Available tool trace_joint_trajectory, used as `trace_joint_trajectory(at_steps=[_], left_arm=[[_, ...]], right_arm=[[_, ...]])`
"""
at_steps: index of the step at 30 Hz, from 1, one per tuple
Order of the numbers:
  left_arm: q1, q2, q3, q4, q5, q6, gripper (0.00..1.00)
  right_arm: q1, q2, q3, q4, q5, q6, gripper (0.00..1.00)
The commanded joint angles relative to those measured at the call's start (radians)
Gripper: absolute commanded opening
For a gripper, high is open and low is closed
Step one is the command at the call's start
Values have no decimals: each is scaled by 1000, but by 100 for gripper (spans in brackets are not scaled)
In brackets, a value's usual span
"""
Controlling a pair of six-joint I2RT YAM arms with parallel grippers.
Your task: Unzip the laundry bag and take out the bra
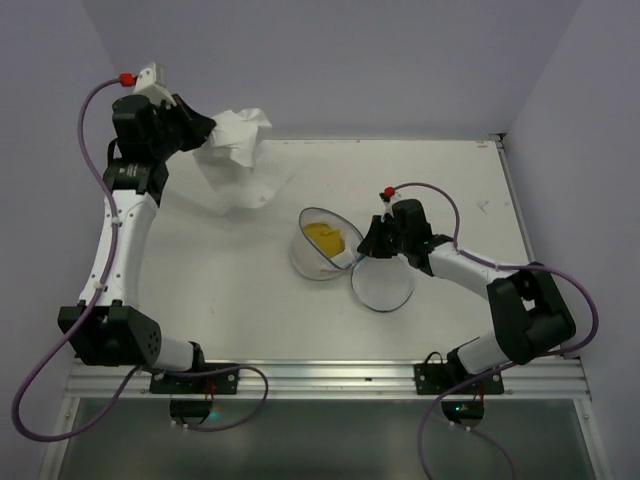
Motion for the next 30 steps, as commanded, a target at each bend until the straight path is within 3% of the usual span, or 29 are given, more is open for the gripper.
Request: trace_joint_trajectory(at_steps=[1,12,21,30], left_arm=[[80,36,155,-12,-14,25,0],[142,252,457,-44,84,108,0],[165,415,488,8,231,143,0],[217,573,480,-12,75,338,0]], right_arm=[[-1,-27,44,-13,-8,-18,6],[-1,3,80,-27,-31,-26,3],[-1,9,89,-44,-45,-31,3],[-2,4,78,-75,-41,-40,3]])
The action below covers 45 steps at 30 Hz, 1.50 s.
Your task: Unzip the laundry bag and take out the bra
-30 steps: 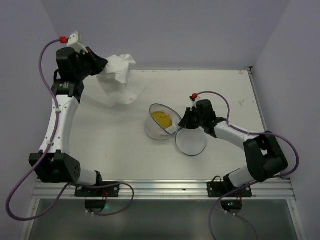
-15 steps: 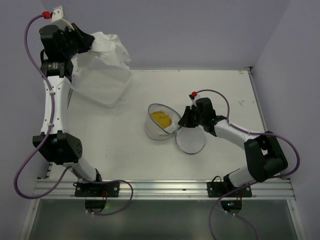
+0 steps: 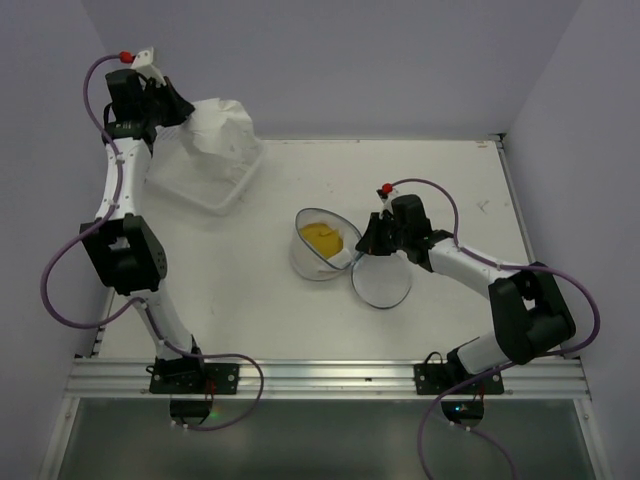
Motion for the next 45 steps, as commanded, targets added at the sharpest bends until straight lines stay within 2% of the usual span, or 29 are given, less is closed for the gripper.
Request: trace_joint_trajectory(at_steps=[1,6,9,10,12,13,14,16,18,22,26,27,29,30,35,39,45], left_arm=[[29,50,20,17,-73,134,0],[35,160,26,-15,-214,167,0],[37,196,19,-23,-283,150,21],[37,194,19,-24,-301,142,35],[35,168,0,-18,-328,118,50],[35,154,-11,-15,-329,110,66],[35,136,-38,-16,-340,86,73],[31,66,-75,-21,-357,53,84],[14,-31,-145,-27,-355,15,88],[-70,-198,-263,-56,-342,-31,92],[-268,-349,-406,-61,-366,-71,89],[-357,-396,-434,-59,-374,-85,88],[-454,-445,-497,-59,-390,-118,84],[-551,-456,-512,-59,-409,-129,82],[-845,-437,-584,-69,-534,-180,70],[-939,-357,-572,-102,-631,-156,66],[-973,-263,-558,-124,-680,-105,60]], right_arm=[[-1,5,28,-22,-8,-20,3],[-1,10,31,-31,-3,-23,3],[-2,10,34,-32,-6,-23,3],[-2,7,35,-35,-8,-26,3],[-1,2,39,-36,-11,-29,3],[-2,-2,39,-34,-12,-30,3],[-1,-1,43,-34,-15,-32,3],[-1,2,49,-32,-26,-35,3],[-1,7,57,-34,-29,-36,3],[1,5,71,-48,-16,-58,2],[10,5,98,-65,6,-76,0],[12,4,101,-66,12,-78,0],[22,4,108,-68,21,-82,0],[22,1,109,-66,21,-82,0],[48,8,129,-59,21,-90,0],[65,12,135,-52,26,-90,0],[70,-8,115,-51,35,-89,0]])
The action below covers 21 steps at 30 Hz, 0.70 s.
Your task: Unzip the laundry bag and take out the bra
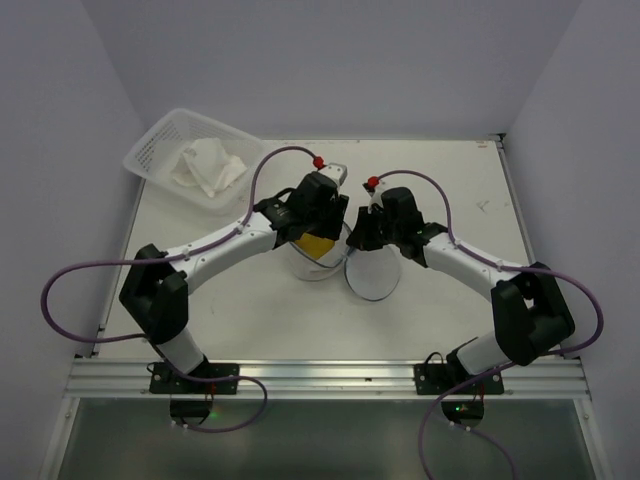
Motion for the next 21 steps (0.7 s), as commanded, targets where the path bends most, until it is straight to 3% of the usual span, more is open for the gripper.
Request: trace_joint_trajectory(at_steps=[1,6,12,14,17,20,21], left_arm=[[-6,22,14,-13,-99,30,59],[-7,77,-18,-27,-194,26,61],[-4,151,-43,-33,-223,13,84],[-4,175,-58,-24,-191,9,86],[-4,195,-86,14,-141,-14,83],[-4,201,-132,62,-108,-33,69],[-4,205,-141,66,-104,-33,60]], right_arm=[[2,-11,14,13,27,-18,0],[2,-25,-12,19,26,-13,0],[2,-31,-38,30,24,-9,0],[4,-31,-44,36,23,-6,0],[5,-30,-49,39,19,-3,0],[8,-22,-51,42,23,-1,0],[10,-20,-51,41,23,2,0]])
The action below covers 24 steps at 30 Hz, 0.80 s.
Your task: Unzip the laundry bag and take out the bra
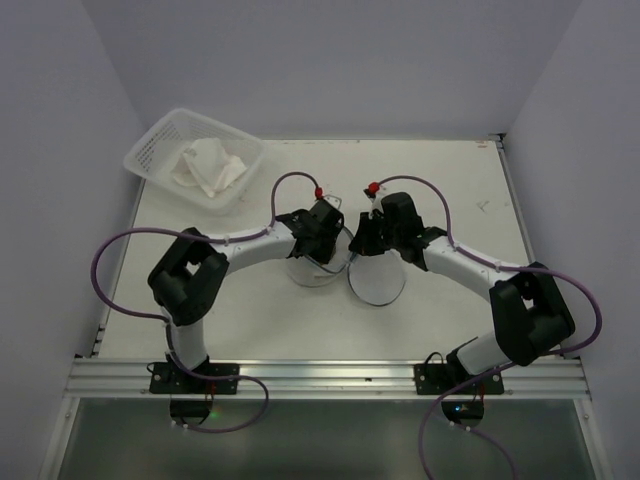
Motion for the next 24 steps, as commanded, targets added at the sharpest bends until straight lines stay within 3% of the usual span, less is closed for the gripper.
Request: trace_joint_trajectory(at_steps=[1,2,3,6,7,10,17,24], left_arm=[[-3,13,-31,64,34,-28,54],[-3,7,-33,64,38,-28,47],[-3,-3,-34,64,40,-28,31],[-3,-74,-54,76,55,-19,3],[-3,-99,-72,87,65,-5,0],[-3,-243,-128,160,146,48,0],[-3,-420,-211,347,471,180,0],[46,-493,-224,507,543,144,0]], right_arm=[[8,-17,-13,41,5,2,0],[8,-16,-15,41,8,4,0],[8,-14,-16,41,11,5,0],[6,-16,-13,32,21,5,0],[8,-17,-12,24,25,4,0],[8,-14,11,6,42,-8,0],[8,1,62,-35,59,-33,0],[9,1,54,-63,48,-50,0]])
